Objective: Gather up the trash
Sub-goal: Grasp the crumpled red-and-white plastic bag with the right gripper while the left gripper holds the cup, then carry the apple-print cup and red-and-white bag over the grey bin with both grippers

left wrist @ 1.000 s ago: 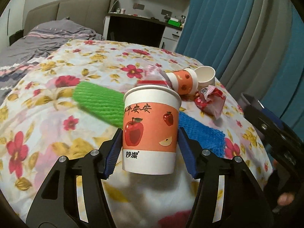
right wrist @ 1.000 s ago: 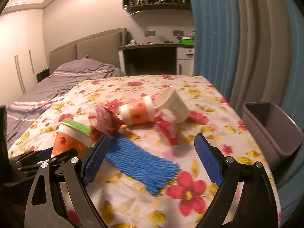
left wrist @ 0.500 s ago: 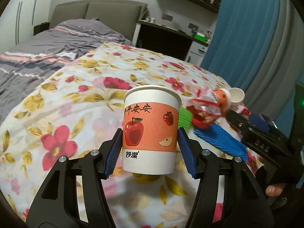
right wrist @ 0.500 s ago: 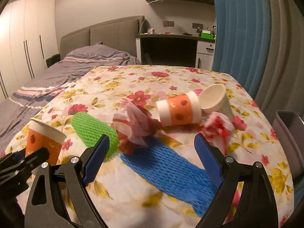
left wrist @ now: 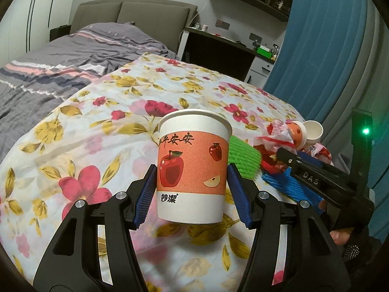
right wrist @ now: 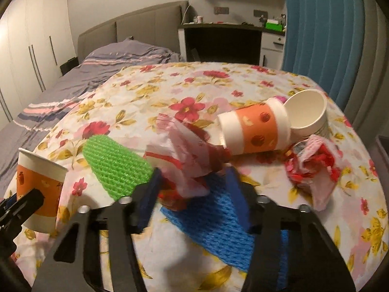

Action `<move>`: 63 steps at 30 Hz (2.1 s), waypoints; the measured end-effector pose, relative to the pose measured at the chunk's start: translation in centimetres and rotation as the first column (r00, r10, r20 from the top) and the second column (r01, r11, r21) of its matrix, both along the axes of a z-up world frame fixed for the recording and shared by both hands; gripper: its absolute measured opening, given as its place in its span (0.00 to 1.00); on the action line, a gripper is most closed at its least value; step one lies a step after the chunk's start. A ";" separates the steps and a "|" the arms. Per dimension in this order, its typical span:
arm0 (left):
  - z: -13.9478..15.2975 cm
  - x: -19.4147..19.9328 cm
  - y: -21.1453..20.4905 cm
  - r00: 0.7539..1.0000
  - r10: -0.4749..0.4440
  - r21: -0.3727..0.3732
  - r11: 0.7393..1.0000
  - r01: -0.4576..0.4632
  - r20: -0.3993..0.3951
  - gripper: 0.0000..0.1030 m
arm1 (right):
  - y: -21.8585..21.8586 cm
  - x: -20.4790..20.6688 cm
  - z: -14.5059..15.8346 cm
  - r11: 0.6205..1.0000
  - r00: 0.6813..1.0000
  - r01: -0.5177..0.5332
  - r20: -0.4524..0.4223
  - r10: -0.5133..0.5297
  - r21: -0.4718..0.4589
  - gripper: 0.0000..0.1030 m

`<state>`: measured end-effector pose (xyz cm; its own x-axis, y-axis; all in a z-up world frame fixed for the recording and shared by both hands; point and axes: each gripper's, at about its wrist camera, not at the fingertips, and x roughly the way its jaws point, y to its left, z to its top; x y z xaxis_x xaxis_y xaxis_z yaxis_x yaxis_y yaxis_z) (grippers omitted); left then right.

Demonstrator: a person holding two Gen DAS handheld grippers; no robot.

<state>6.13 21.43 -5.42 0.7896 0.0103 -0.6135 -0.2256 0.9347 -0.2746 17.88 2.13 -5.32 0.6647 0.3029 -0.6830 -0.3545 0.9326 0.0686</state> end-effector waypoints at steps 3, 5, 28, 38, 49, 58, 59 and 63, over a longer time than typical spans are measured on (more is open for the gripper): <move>0.0 0.0 0.0 1.000 0.000 -0.001 1.000 0.000 0.000 0.56 | 0.2 -0.1 -0.1 1.000 1.000 -0.025 -0.007 0.025 0.003 0.25; -0.1 0.1 -0.1 1.000 -0.001 -0.002 1.000 0.001 -0.002 0.56 | 0.3 -0.4 0.0 0.999 0.999 -0.036 0.001 0.036 0.000 0.16; 1.1 -0.3 -2.9 0.999 -0.050 0.010 0.999 0.049 0.021 0.56 | -4.7 -6.0 3.9 0.996 0.992 -0.038 0.122 0.028 0.075 0.13; 1.5 -0.1 -5.6 0.995 -0.099 0.024 0.995 0.098 0.023 0.56 | -8.1 -7.4 4.2 0.995 0.991 -0.004 0.131 -0.010 0.103 0.13; 2.5 -0.1 -9.2 0.981 -0.186 0.023 0.983 0.185 0.052 0.56 | -12.8 -9.0 5.0 0.988 0.987 0.039 0.151 -0.061 0.147 0.13; 3.3 0.4 -12.9 0.966 -0.252 0.036 0.967 0.251 0.057 0.56 | -16.0 -10.0 5.2 0.984 0.985 0.061 0.151 -0.086 0.165 0.13; 3.3 0.5 -13.3 0.964 -0.261 0.038 0.965 0.259 0.057 0.56 | -16.4 -10.0 5.3 0.984 0.984 0.065 0.153 -0.091 0.166 0.13; 3.8 1.1 -15.2 0.953 -0.298 0.050 0.954 0.296 0.057 0.56 | -18.1 -10.3 5.6 0.981 0.981 0.084 0.157 -0.112 0.174 0.13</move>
